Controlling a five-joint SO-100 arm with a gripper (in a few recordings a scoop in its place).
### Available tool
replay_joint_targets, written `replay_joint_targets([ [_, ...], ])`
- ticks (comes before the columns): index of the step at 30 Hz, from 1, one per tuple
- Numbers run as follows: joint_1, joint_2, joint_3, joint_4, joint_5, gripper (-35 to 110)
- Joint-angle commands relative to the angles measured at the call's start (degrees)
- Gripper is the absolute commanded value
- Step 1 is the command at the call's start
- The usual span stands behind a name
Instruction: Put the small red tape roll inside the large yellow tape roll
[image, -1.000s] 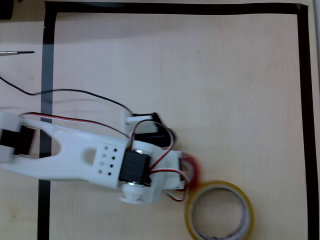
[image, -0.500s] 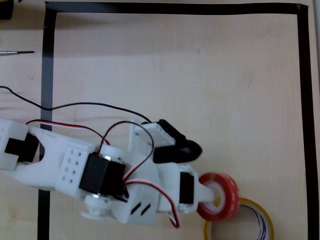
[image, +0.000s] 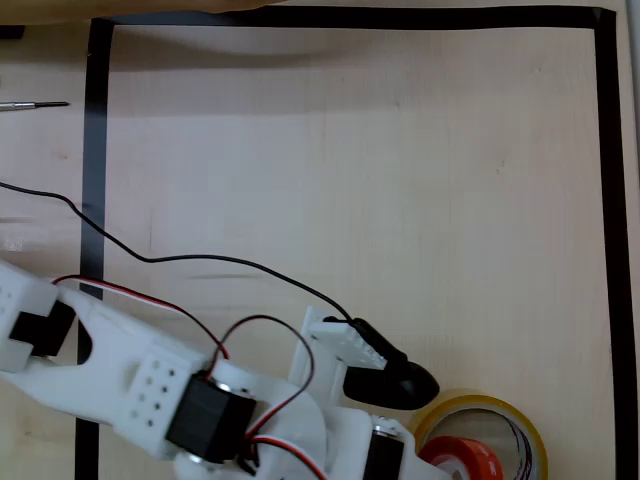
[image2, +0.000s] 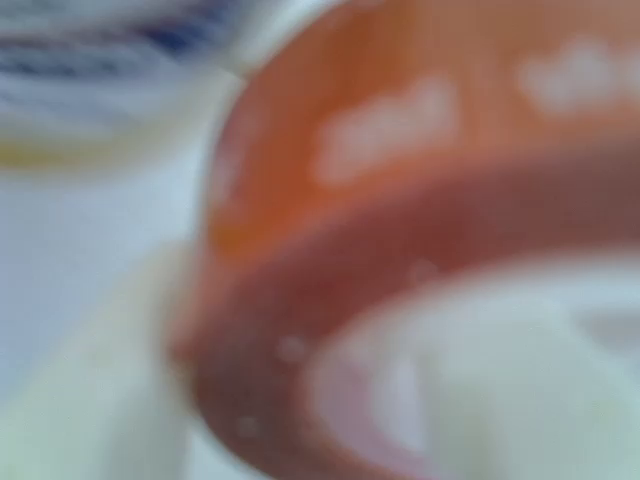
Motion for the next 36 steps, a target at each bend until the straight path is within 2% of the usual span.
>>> replay_joint_targets([
  [1,-0.3,3.4,-1.8,-1.4,0.9,3],
  [8,-0.8,0.9,-2.1,1.0,0.7,20],
  [11,-1.2,0.4,-2.2,2.8,-1.1,23],
  [17,-2.3,-3.3,-12.3,8.7,-1.1,23],
  [21,-2.8,-1.0,-12.6,11.7,-0.8,23],
  [29,-3.1,9.3,-12.7,21.0,-1.1,20],
  [36,-4.8,21.4,-12.7,33.6,-0.8,18],
])
